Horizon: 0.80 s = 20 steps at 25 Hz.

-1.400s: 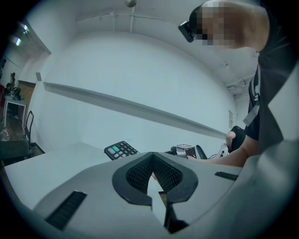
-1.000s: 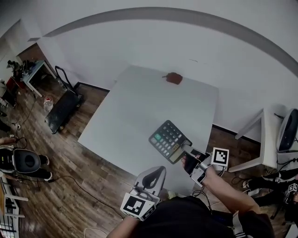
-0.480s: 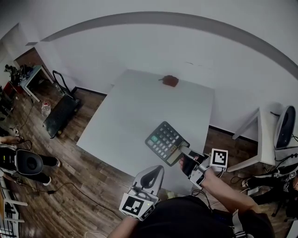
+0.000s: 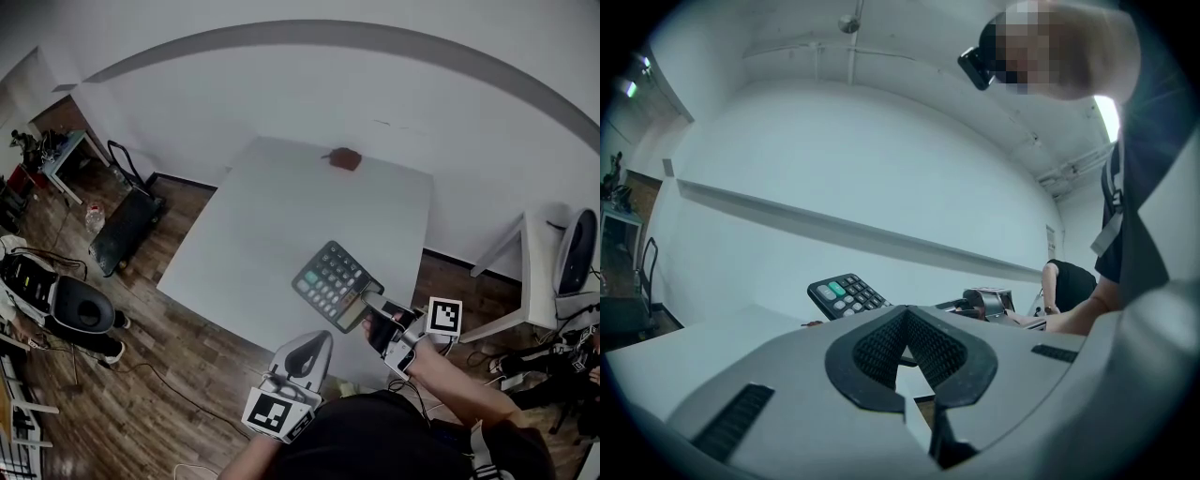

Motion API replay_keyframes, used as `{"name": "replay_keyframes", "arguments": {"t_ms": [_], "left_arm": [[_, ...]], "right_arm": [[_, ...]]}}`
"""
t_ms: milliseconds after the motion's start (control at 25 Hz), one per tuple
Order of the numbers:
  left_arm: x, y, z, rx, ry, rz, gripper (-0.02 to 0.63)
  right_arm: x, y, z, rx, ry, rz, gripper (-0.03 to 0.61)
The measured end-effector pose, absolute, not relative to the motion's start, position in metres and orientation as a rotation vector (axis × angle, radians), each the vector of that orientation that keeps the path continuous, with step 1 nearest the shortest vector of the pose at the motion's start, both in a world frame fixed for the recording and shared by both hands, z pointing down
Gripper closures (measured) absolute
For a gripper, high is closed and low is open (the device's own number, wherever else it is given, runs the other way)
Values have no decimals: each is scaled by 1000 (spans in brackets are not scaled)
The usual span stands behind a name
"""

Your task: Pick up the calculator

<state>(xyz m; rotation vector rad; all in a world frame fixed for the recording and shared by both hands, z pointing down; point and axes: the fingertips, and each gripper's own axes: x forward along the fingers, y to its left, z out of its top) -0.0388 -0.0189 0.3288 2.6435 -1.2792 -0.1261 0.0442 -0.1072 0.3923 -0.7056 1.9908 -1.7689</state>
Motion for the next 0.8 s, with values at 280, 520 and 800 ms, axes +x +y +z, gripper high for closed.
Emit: {"name": "replay_keyframes", "arguments": {"t_ms": [280,520,800], "left_arm": [[-39,-20,327,2651,-1282,-138,606],[-40,-21,329,2642,-1287,-120,606],[-42,-19,331,2646,-1295,-107,607]], "right_arm": [[43,-107,392,-703,1989,-1775,525],[42,-107,391,-695,1991,-1781,525],[41,-105,390,-694,1997,-1781,525]]}}
